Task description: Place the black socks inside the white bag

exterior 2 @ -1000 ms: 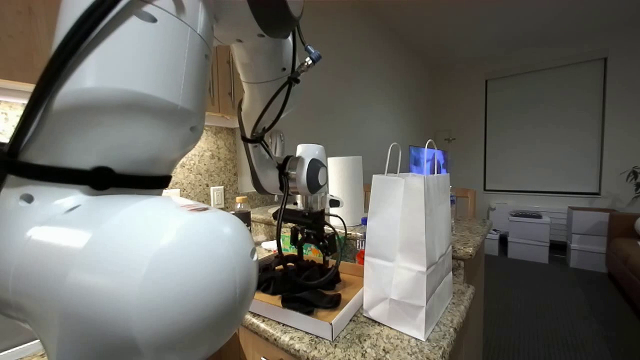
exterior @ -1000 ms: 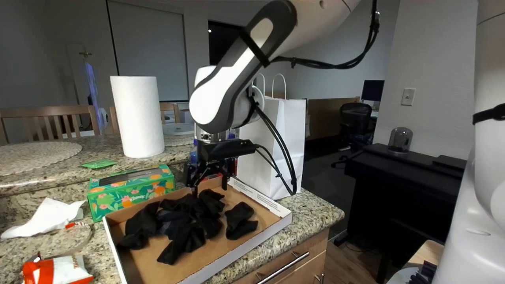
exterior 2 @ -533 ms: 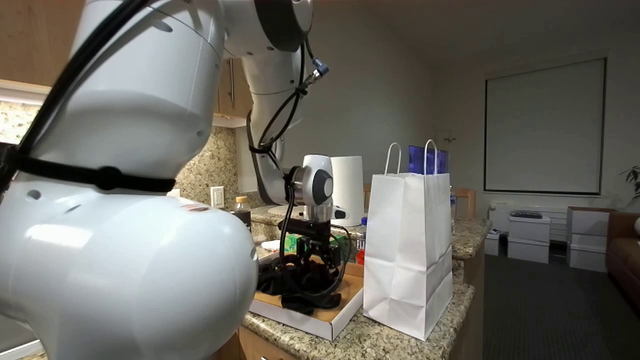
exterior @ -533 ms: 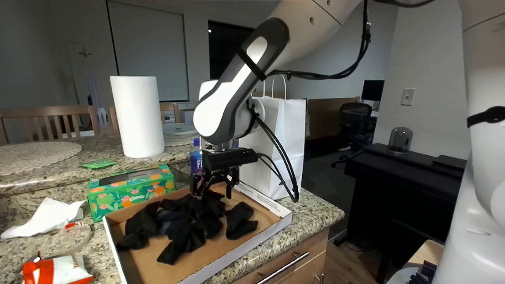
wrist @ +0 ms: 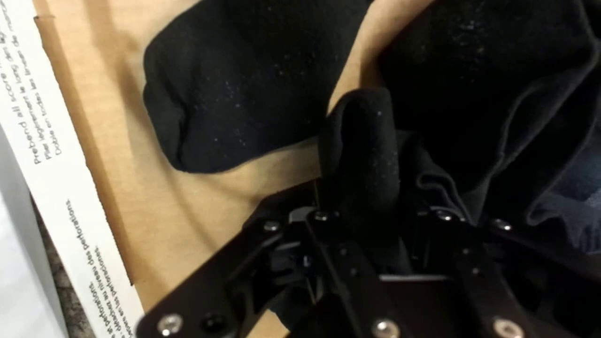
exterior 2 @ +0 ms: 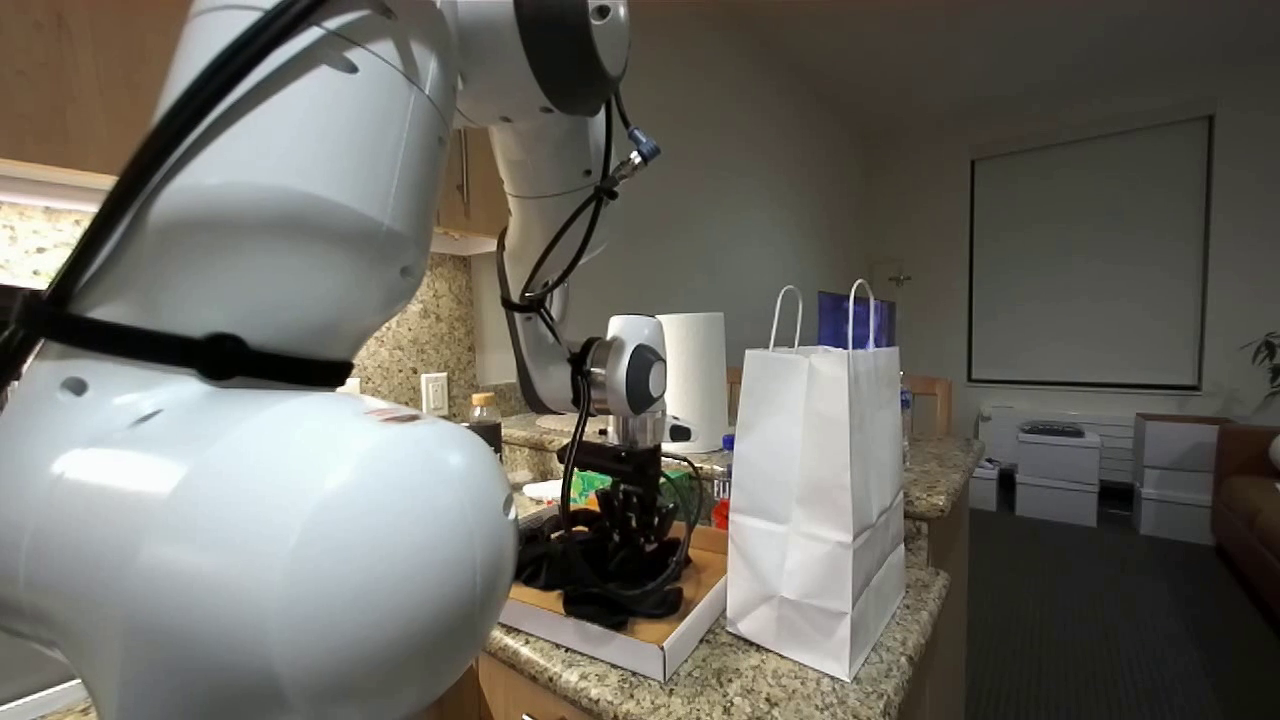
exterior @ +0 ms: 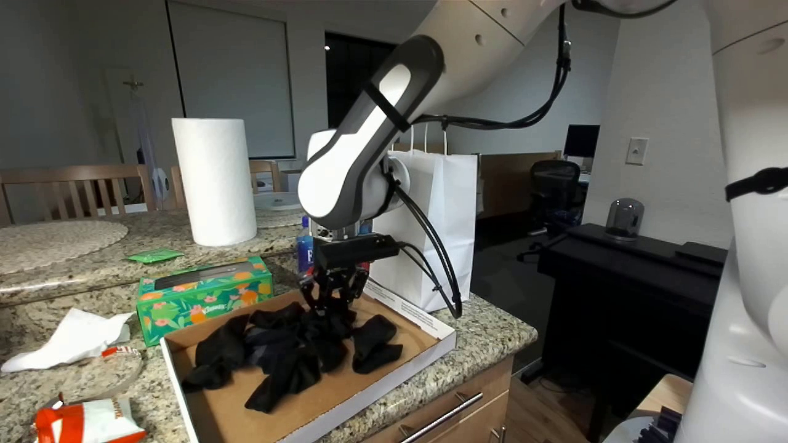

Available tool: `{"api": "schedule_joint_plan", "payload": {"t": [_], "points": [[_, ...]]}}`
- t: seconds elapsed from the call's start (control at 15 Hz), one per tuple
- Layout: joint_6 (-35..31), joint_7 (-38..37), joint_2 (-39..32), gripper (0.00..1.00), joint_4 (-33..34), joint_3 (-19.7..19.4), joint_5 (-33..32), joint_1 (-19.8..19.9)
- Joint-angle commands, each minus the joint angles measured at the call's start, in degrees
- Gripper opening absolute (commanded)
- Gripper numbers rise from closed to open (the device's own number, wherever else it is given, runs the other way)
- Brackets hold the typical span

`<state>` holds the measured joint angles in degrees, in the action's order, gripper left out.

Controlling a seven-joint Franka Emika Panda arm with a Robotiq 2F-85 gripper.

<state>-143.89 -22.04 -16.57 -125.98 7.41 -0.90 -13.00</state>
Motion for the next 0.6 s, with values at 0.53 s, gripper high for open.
{"api": "schedule_joint_plan", "payload": {"t": [0.53], "points": [[-0.36, -1.58, 5.00, 0.07, -1.90, -1.16, -0.36, -0.47]]}}
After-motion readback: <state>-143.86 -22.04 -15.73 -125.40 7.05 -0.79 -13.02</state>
